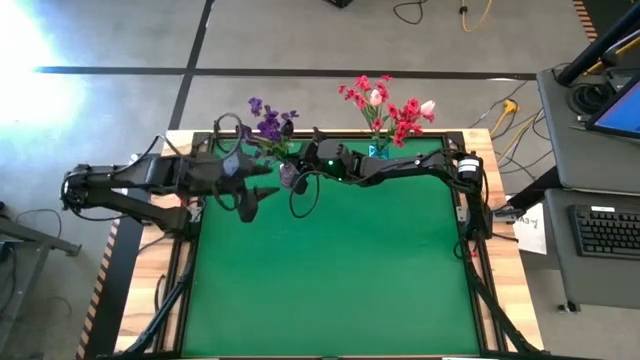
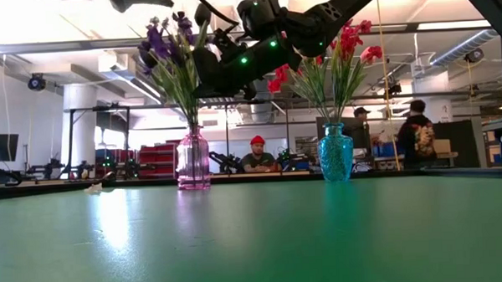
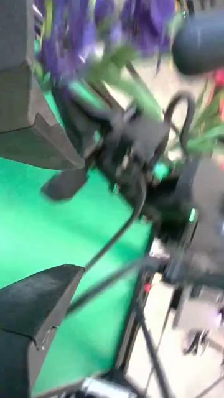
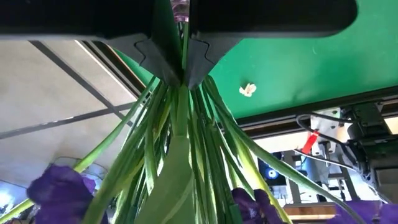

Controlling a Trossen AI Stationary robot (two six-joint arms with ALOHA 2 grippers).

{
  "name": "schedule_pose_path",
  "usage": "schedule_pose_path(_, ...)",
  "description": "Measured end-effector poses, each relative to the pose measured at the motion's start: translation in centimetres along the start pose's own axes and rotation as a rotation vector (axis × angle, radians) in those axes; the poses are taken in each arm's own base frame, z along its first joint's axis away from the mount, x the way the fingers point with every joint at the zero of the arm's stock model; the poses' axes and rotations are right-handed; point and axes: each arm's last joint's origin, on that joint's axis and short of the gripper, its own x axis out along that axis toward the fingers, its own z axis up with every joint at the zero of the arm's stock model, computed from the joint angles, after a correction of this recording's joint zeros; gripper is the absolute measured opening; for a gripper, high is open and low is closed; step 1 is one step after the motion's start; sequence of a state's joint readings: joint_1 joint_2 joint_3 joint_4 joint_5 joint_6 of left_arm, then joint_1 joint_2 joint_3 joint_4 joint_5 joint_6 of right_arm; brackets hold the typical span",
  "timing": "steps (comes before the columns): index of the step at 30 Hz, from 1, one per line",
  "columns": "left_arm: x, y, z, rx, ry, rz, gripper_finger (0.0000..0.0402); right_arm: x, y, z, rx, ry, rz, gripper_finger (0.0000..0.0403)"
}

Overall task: Sort flowers into vase by color
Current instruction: Put the black flower into the violet vase

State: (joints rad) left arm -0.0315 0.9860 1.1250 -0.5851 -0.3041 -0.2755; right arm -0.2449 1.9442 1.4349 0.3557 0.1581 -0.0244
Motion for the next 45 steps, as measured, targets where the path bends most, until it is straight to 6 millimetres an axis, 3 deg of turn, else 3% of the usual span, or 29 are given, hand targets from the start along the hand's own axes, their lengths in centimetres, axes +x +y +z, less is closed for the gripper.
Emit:
schedule_pose_path(3, -0.3, -1.4, -0.8, 0.047, 0.014, -0.024, 0.0246, 0.0, 0.0, 0.0, 0.0, 0.0, 0.001, 0.0012)
schedule_pose_path(8, -0.7, -3.8, -3.5, 0.139, -0.043, 0.147, 0.0242, 0.0, 0.0, 0.0, -0.003, 0.0, 0.0, 0.0012)
schedule_pose_path(17, -0.7, -7.6, -10.3, 0.287, -0.061, 0.12, 0.024, 0.0, 0.0, 0.0, -0.013, 0.0, 0.001, 0.0012)
schedule_pose_path(25, 2.6, -7.1, -17.8, 0.119, -0.184, 0.175, 0.0239, 0.0, 0.0, 0.0, -0.01, 0.001, 0.001, 0.0012)
schedule_pose_path(30, 3.7, -6.0, -20.8, 0.092, -0.262, 0.26, 0.0239, 0.0, 0.0, 0.0, 0.003, 0.003, 0.001, 0.0012)
schedule_pose_path(33, 4.2, -5.7, -21.5, 0.086, -0.285, 0.308, 0.0239, 0.0, 0.0, -0.1, 0.005, 0.006, 0.001, 0.0012)
schedule_pose_path(45, 6.1, -6.9, -20.0, -0.011, -0.297, 0.309, 0.024, 0.0, 0.1, -0.2, -0.004, 0.023, 0.007, 0.0012)
